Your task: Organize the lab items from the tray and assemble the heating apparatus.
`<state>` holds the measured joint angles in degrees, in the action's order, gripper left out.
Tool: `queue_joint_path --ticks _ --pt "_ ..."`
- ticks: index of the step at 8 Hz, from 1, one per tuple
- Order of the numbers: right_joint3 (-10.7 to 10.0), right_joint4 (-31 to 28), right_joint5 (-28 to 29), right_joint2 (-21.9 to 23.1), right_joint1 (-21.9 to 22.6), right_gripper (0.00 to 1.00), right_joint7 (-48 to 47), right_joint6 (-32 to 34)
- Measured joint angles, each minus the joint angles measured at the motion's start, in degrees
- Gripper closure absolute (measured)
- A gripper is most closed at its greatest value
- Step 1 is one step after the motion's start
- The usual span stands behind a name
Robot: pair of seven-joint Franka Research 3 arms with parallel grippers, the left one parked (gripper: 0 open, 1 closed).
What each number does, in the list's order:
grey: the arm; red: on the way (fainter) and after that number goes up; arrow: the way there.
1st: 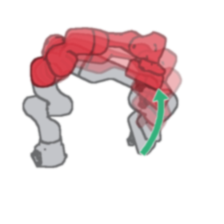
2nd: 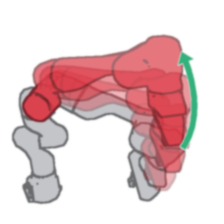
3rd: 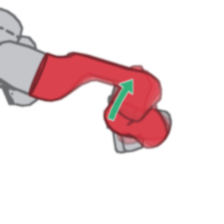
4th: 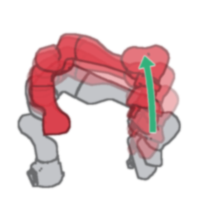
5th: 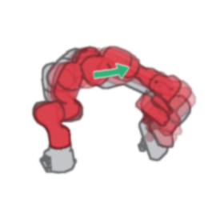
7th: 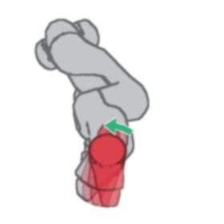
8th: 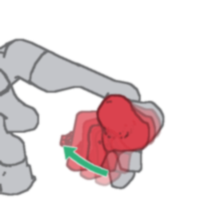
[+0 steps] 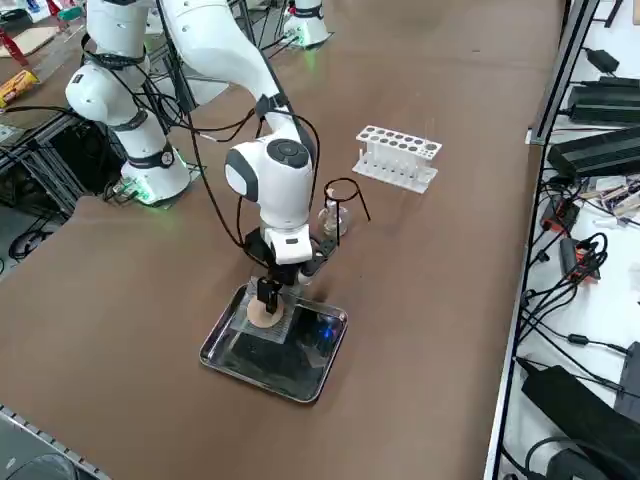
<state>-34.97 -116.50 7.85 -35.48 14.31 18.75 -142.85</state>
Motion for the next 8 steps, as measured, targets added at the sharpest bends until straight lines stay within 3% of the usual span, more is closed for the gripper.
queue_joint_path --ticks 5,8 --pt "0.5 0.1 0.1 0.7 0.1 0.19 0.0 0.1" --pt "0.6 0.3 0.3 1.0 0.1 0.33 0.0 0.7"
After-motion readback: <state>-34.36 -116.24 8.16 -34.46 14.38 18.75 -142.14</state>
